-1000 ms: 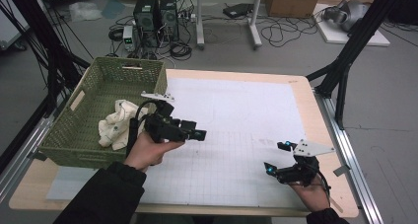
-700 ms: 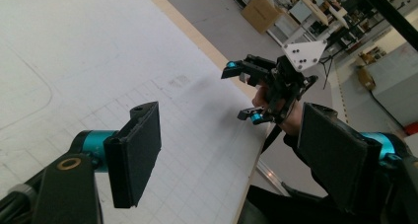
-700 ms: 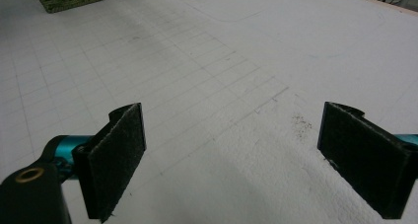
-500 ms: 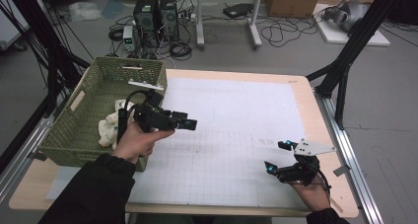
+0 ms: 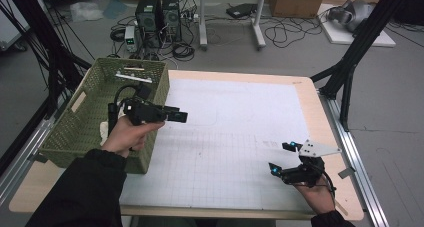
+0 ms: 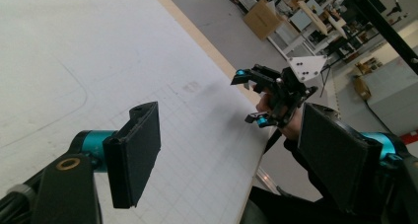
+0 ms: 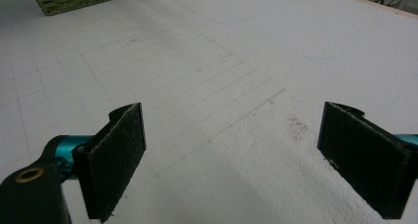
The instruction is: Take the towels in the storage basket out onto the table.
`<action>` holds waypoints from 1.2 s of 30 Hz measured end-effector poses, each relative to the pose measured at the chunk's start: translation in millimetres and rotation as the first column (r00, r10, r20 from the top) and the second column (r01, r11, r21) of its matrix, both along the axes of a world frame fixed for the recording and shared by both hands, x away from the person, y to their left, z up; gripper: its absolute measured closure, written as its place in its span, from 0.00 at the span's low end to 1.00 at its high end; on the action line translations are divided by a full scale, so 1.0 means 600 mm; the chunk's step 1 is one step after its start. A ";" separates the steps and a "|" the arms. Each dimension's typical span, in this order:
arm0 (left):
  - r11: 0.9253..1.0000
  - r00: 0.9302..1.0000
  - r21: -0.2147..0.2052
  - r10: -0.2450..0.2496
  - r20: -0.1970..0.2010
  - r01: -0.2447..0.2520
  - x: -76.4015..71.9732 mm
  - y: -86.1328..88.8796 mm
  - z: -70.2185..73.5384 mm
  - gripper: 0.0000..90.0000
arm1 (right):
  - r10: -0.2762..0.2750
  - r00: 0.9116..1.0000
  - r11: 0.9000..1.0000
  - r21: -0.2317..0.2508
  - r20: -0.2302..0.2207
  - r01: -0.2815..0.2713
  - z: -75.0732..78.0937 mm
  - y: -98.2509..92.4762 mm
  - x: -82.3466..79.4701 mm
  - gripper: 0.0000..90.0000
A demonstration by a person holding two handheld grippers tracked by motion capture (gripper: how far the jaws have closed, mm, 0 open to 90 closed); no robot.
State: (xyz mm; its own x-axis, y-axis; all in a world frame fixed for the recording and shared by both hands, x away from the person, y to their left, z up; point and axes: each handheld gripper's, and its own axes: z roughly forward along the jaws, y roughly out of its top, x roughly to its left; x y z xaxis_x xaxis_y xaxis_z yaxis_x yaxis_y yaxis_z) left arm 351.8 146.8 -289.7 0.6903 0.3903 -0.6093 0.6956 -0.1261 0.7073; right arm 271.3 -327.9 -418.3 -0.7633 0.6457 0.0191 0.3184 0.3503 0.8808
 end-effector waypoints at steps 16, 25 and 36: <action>0.998 0.998 -0.023 0.061 -0.026 -0.062 0.019 0.046 -0.003 0.27 | -0.006 1.000 1.000 0.002 -0.006 0.006 -0.001 -0.003 0.002 0.11; 0.996 0.996 -0.028 0.081 -0.034 -0.082 0.026 0.067 -0.005 0.27 | -0.007 1.000 1.000 0.003 -0.010 0.007 -0.001 -0.004 0.002 0.11; 0.992 0.991 -0.012 0.129 -0.039 -0.129 0.035 0.099 -0.010 0.27 | -0.008 1.000 1.000 0.003 -0.005 0.008 -0.001 -0.005 0.004 0.11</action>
State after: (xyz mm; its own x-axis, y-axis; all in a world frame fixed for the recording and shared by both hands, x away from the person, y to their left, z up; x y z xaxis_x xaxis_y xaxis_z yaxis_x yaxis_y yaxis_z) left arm 372.9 205.9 -295.6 0.6109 0.4655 -0.6404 0.7320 -0.0238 0.6809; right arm 273.8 -331.0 -419.1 -0.7583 0.6514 0.0250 0.3258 0.3456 0.8800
